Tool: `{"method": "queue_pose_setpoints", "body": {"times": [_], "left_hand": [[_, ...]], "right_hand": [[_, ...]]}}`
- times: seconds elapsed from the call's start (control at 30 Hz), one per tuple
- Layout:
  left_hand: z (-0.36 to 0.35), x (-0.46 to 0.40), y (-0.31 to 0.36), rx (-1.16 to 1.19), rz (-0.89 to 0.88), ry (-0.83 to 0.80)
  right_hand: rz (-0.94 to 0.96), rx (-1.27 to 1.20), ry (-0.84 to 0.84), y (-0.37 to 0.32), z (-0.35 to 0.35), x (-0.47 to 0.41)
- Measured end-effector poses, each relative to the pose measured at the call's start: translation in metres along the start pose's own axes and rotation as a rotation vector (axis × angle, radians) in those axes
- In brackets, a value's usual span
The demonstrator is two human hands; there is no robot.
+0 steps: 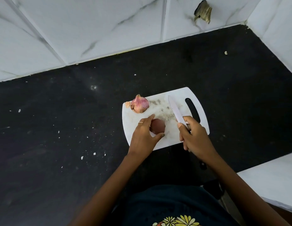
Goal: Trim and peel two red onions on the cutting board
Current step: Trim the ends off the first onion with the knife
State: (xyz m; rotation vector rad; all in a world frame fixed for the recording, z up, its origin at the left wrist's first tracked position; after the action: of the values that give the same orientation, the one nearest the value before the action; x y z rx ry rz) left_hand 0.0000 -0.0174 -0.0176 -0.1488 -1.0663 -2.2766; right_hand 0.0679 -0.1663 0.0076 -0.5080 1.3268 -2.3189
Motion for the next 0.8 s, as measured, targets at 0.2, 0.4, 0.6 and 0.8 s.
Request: {"method": "queue_pose_setpoints", "body": {"times": [0.2,0.4,0.6,0.8], "left_hand": [[0.001,0.002,0.000,0.010,0.018,0.061],[0.003,0.000,0.002,-0.066,0.033,0.032],[0.006,-0.001,0.015,-0.119,0.013,0.019],[0.006,-0.002,0.016,-0.121,0.018,0.018]], "right_hand": [[0.053,0.172,-0.142,-0.002,-0.010,0.015],[0.009,0.218,-0.207,-0.001,-0.022,0.023],[0.032,0.310,-0.215,-0.005,-0.026,0.024],[0.051,0.376,-0.201,-0.005,-0.029,0.026]]}}
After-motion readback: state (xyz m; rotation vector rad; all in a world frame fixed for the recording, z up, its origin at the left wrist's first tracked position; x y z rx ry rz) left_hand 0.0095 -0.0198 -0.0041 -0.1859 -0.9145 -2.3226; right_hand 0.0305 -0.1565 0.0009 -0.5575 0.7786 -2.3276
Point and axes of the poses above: each hand's wrist, its own x-axis away from the middle knuckle, its own z-axis out of the back of the hand, y = z × x, the point moved 7 cm from there along -x, towards the middle knuckle, and after that the axes turned 11 degrees about z, right-handed, at the moved point
